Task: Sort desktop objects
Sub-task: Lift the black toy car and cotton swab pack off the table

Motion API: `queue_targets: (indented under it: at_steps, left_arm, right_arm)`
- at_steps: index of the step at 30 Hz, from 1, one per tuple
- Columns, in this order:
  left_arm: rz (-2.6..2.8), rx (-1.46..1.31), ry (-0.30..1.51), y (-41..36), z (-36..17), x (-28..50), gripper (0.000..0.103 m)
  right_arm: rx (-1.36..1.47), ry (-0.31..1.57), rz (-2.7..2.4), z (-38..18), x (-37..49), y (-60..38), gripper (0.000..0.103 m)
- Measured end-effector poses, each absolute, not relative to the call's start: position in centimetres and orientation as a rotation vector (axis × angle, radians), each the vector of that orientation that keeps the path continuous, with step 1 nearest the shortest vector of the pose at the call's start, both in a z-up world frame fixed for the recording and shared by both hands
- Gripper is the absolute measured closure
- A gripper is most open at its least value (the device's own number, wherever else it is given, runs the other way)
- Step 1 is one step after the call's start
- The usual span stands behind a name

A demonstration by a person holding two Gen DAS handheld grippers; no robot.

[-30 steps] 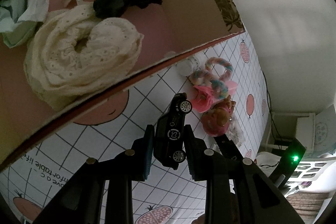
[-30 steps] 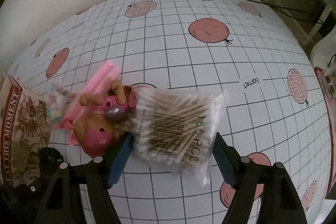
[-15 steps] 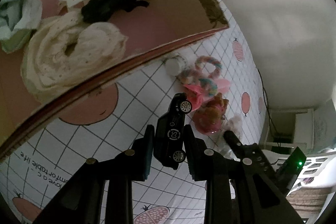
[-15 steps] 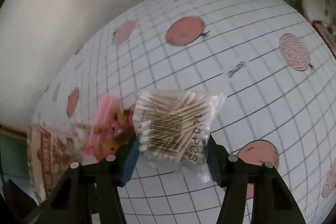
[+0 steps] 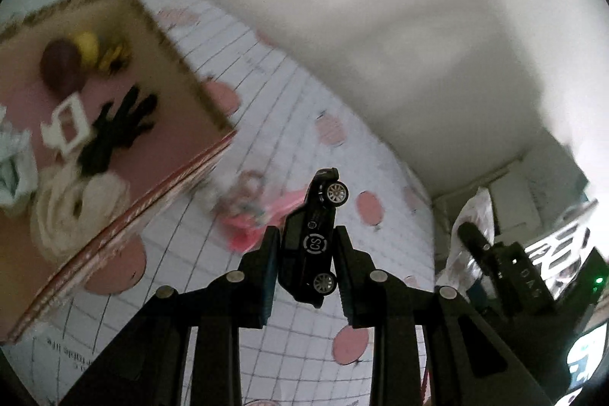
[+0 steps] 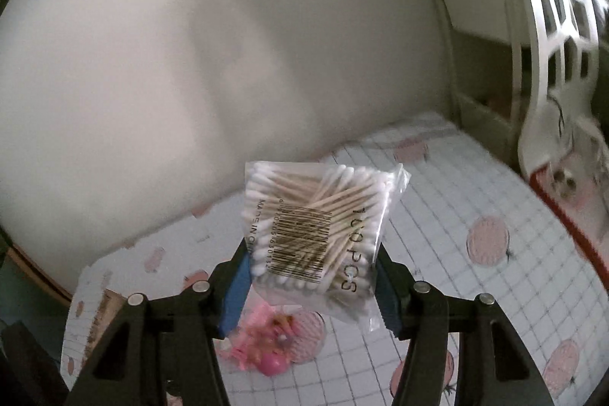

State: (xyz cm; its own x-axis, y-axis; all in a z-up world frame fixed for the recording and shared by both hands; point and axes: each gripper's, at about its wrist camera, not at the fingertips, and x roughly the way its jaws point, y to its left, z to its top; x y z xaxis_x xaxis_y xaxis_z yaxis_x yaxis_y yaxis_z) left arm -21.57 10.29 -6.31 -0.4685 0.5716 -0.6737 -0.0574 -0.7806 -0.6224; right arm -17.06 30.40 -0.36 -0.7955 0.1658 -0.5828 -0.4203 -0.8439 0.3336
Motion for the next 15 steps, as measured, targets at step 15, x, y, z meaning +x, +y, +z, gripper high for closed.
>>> queue_targets:
  at_steps: [15]
  left_arm:
    - [2.41, -1.151, -0.79, 3.1, -2.2, -21.4, 0.074]
  right_arm:
    - [-0.816, 0.706, 2.754, 0.5, -17.6, 26.0, 0.042]
